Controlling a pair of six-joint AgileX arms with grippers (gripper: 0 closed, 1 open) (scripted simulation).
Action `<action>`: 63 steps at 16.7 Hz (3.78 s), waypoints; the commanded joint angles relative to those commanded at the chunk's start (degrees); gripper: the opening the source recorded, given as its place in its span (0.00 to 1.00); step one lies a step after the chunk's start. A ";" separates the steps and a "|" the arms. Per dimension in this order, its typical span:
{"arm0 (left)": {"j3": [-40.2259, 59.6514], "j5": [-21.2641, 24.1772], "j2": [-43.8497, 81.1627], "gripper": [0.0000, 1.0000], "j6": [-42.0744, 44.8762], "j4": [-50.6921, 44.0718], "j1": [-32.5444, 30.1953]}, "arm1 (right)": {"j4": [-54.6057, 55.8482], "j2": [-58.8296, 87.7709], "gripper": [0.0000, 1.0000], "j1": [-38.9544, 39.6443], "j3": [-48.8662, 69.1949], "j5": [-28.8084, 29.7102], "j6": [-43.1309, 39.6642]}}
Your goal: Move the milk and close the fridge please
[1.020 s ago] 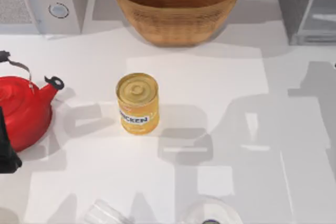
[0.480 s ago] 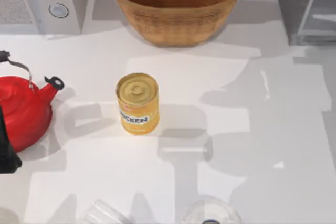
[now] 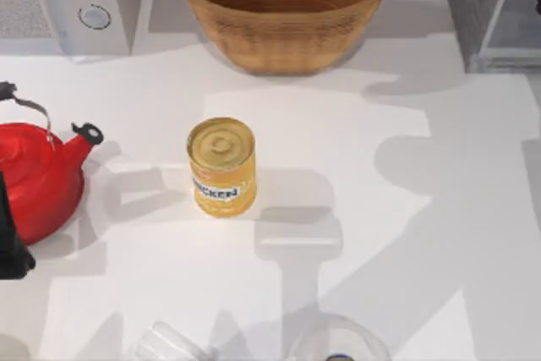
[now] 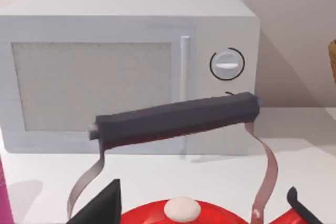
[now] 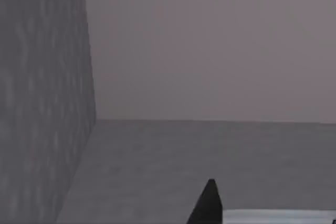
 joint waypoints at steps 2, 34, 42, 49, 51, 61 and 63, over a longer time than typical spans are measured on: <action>0.00 0.00 0.00 1.00 0.00 0.00 0.00 | -1.82 3.91 0.00 -1.62 4.46 -1.14 -0.14; 0.00 0.00 0.00 1.00 0.00 0.00 0.00 | -2.99 5.93 1.00 -3.03 6.59 -1.70 -0.28; 0.00 0.00 0.00 1.00 0.00 0.00 0.00 | -6.53 0.14 1.00 -3.49 3.59 -0.67 0.42; 0.00 0.00 0.00 1.00 0.00 0.00 0.00 | -21.93 -28.96 1.00 -4.53 -12.67 3.31 3.75; 0.00 0.00 0.00 1.00 0.00 0.00 0.00 | -27.25 -40.50 1.00 -4.16 -19.19 4.37 4.68; 0.00 0.00 0.00 1.00 0.00 0.00 0.00 | -48.86 -101.26 1.00 3.21 -52.65 7.47 3.75; 0.00 0.00 0.00 1.00 0.00 0.00 0.00 | -51.02 -110.30 1.00 5.00 -57.65 7.67 2.63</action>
